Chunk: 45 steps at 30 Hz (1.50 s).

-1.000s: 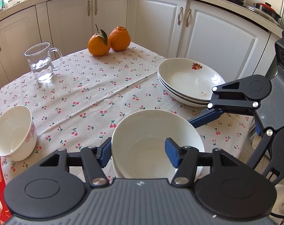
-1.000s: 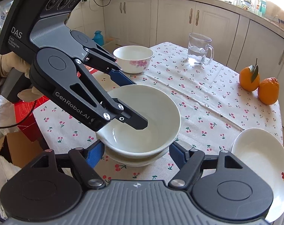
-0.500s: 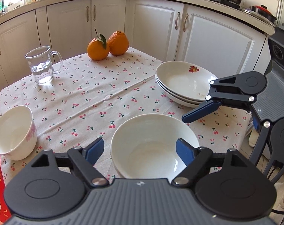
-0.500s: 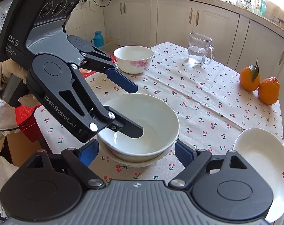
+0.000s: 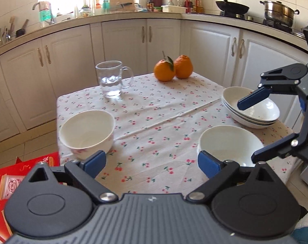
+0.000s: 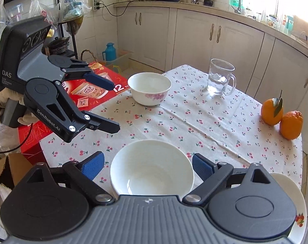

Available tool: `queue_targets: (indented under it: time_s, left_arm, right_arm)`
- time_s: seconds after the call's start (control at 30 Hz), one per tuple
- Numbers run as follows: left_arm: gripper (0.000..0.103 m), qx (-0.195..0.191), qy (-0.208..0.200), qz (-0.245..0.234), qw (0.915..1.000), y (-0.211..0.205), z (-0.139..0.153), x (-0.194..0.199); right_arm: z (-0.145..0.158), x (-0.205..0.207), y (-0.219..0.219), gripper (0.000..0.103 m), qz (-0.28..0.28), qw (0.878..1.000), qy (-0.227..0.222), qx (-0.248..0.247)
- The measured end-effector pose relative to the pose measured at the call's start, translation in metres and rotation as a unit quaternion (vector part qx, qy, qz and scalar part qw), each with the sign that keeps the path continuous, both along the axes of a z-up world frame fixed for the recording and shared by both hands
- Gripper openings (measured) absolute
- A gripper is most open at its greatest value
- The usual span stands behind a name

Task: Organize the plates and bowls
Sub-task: 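Move the left tool to the white pink-flower bowl on the table, then grasp the rim of the pink-flower bowl with the left tool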

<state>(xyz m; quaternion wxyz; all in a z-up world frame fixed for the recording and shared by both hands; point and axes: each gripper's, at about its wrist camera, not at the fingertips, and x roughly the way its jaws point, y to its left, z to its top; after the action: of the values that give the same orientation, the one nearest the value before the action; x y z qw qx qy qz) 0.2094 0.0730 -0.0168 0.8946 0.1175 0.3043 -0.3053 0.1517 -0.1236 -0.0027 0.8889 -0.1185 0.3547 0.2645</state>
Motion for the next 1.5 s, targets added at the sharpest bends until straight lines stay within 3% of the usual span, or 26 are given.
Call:
queue_targets:
  time_s: [0.17,0.37,0.63,0.8,0.97,1.13,1.5]
  left_arm:
    - [0.097,0.005,0.001,0.028,0.9996,0.02,-0.011,0.016]
    - [0.097,0.022,-0.008,0.028,0.9993,0.029,-0.02,0.038]
    - [0.097,-0.009,0.03,0.026,0.9992,0.041,-0.029,0.075]
    - [0.097,0.007,0.036,0.029,0.9989,0.042,-0.04,0.092]
    - [0.097,0.026,0.018,0.028,0.9991,0.04,-0.045,0.098]
    - [0.097,0.029,0.01,0.02,0.9993,0.037,-0.047,0.105]
    - [0.084,0.029,0.013,0.015,0.9994,0.038,-0.054,0.115]
  right_arm:
    - [0.006,0.025,0.021,0.096,0.01,1.0,-0.001,-0.009]
    - [0.008,0.067,0.044,0.096,0.027,0.999,0.015,-0.026]
    - [0.006,0.126,0.072,0.096,0.051,0.997,0.029,-0.048]
    - [-0.005,0.161,0.087,0.096,0.066,0.996,0.047,-0.049]
    - [-0.016,0.189,0.097,0.095,0.078,0.994,0.061,-0.049]
    - [-0.027,0.213,0.102,0.091,0.079,0.993,0.078,-0.042]
    - [-0.044,0.248,0.11,0.076,0.079,0.991,0.103,-0.029]
